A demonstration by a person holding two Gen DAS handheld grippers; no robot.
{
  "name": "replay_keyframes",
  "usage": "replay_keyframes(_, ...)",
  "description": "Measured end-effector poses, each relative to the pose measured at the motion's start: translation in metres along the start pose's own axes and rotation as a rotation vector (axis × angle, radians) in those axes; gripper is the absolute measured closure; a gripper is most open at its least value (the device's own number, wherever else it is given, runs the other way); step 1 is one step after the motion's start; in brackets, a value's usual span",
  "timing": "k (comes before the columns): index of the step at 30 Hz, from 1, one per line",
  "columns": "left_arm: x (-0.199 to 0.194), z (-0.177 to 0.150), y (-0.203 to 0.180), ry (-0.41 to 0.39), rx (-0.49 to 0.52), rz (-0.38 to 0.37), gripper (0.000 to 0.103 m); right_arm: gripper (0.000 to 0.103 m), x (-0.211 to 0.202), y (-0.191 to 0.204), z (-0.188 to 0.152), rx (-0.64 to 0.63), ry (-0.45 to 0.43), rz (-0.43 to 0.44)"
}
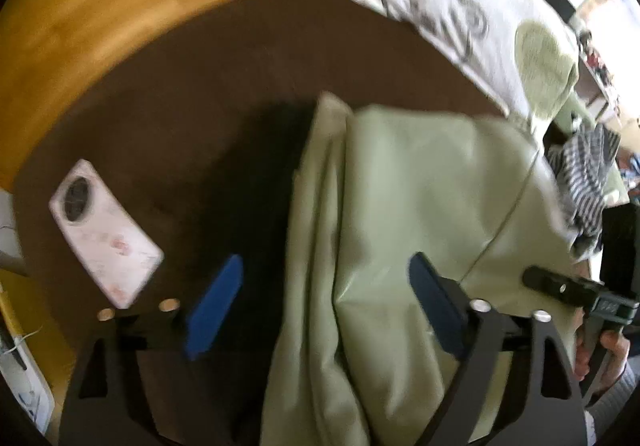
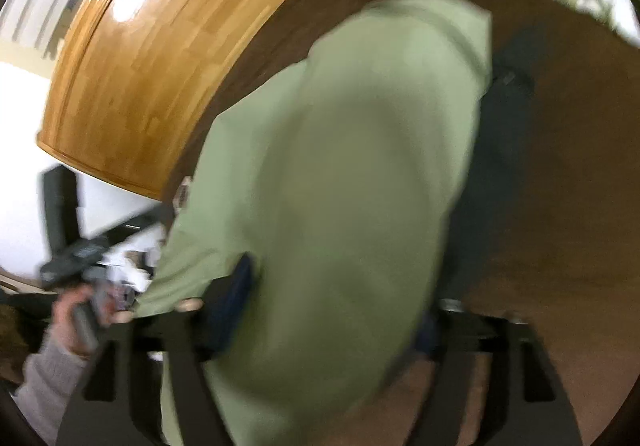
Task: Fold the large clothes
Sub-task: 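Lower the green bundle onto the bed and open both grippers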
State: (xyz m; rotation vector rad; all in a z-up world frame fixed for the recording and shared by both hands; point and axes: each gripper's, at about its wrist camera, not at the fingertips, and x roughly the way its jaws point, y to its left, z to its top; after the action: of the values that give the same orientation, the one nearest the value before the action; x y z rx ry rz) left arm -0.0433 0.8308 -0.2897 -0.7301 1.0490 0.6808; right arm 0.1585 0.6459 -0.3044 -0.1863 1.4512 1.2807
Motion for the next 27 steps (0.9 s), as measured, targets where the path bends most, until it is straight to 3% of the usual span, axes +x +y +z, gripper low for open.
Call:
replay_keyframes(5, -0.056, -0.01, -0.016, -0.071, 0.028, 0.032, 0.012, 0.013, -0.055, 0.021, -0.005, -0.107, -0.074, -0.068)
replay_keyframes(11, -0.084, -0.048, -0.061, -0.127, 0.1, 0.031, 0.007, 0.011, -0.072, 0.045, 0.0, -0.283, -0.109, -0.183)
replay_keyframes(18, -0.07, -0.078, -0.103, -0.142, 0.111, -0.058, 0.007, 0.011, -0.051, 0.046, 0.042, -0.32, -0.122, -0.206)
replay_keyframes(22, -0.048, -0.091, -0.1, -0.117, 0.053, -0.088, 0.007, 0.011, -0.019, 0.05, 0.056, -0.357, -0.09, -0.23)
replay_keyframes(25, -0.032, -0.102, -0.094, -0.111, 0.058, -0.056, 0.007, 0.011, 0.007, 0.051, 0.054, -0.373, -0.047, -0.249)
replay_keyframes(27, -0.025, -0.11, -0.081, -0.113, 0.008, -0.073, 0.006, 0.011, 0.026, 0.049, 0.05, -0.392, -0.032, -0.291)
